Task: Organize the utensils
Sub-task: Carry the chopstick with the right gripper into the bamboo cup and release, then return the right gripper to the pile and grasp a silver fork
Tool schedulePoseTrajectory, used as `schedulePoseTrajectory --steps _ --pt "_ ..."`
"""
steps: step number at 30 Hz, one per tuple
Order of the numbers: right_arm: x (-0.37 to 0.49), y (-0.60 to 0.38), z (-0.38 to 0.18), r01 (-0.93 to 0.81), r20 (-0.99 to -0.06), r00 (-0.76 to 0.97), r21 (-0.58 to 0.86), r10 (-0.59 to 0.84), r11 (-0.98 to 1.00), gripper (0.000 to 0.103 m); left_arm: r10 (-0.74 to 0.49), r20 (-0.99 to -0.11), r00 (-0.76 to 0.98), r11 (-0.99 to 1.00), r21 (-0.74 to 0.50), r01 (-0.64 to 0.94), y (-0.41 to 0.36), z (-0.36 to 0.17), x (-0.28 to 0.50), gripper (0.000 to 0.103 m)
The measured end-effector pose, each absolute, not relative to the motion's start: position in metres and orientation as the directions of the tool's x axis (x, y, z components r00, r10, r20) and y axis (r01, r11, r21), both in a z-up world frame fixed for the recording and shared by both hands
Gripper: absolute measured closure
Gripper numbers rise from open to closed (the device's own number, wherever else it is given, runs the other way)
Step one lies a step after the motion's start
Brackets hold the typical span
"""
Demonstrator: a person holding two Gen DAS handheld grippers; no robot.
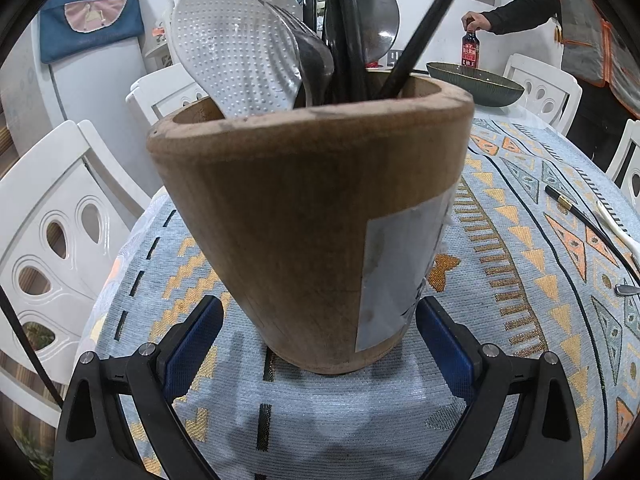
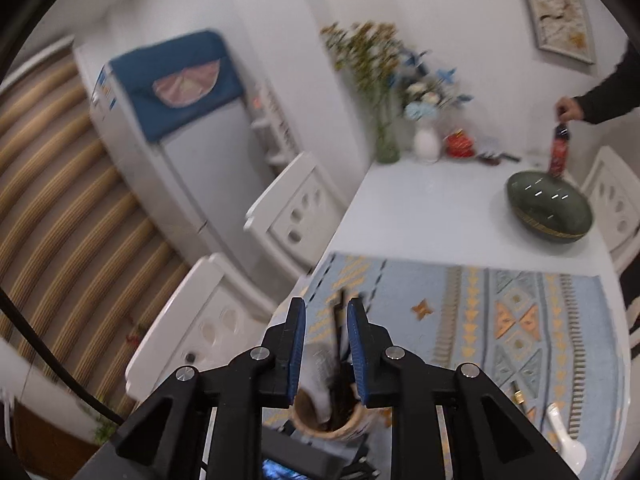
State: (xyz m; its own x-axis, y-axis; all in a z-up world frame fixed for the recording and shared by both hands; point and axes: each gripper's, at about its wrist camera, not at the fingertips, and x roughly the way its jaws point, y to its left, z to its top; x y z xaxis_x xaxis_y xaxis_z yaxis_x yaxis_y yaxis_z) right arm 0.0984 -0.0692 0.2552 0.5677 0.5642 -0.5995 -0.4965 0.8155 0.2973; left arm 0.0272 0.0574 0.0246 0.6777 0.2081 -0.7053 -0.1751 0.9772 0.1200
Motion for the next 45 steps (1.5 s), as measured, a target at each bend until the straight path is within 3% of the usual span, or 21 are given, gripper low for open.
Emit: schedulePoseTrajectory --steps 10,15,27,33,37,45 --pt "0.099 -0.162 0.298 -0.303 -0.525 0.762 0.227 0.379 0.925 0.080 0.207 -0.705 0.679 0.977 0.116 -0.178 0.059 0.026 0.025 0.006" --pt "0.102 -0.211 0.285 -0.162 -0.581 0.777 0.186 0.242 0.969 0.074 0.207 -0.705 0.679 0.977 0.116 -0.178 0.059 0.026 0.025 0.006" --pt "0.115 -0.322 0.142 0.187 -0.891 0.450 0.169 0.068 0.968 0.074 0.207 -0.704 0.679 0.977 0.116 -0.178 0.059 0.026 0.025 0.006" --pt "0.102 -0.366 0.087 0.336 -0.950 0.303 0.185 0.081 0.923 0.074 0.207 -0.705 0.679 0.977 0.116 -0.178 0.059 0.026 0.025 0.006" --pt "0.089 -0.394 0.048 0.448 -0.964 0.198 0.249 0.177 0.858 0.074 0.207 -0.705 0.679 0.977 0.116 -0.178 0.060 0.026 0.024 0.006" --pt "0.068 -0.398 0.019 0.423 -0.985 0.063 0.175 0.163 0.889 0.074 0.208 -0.704 0.679 0.977 0.117 -0.178 0.060 0.025 0.024 0.006"
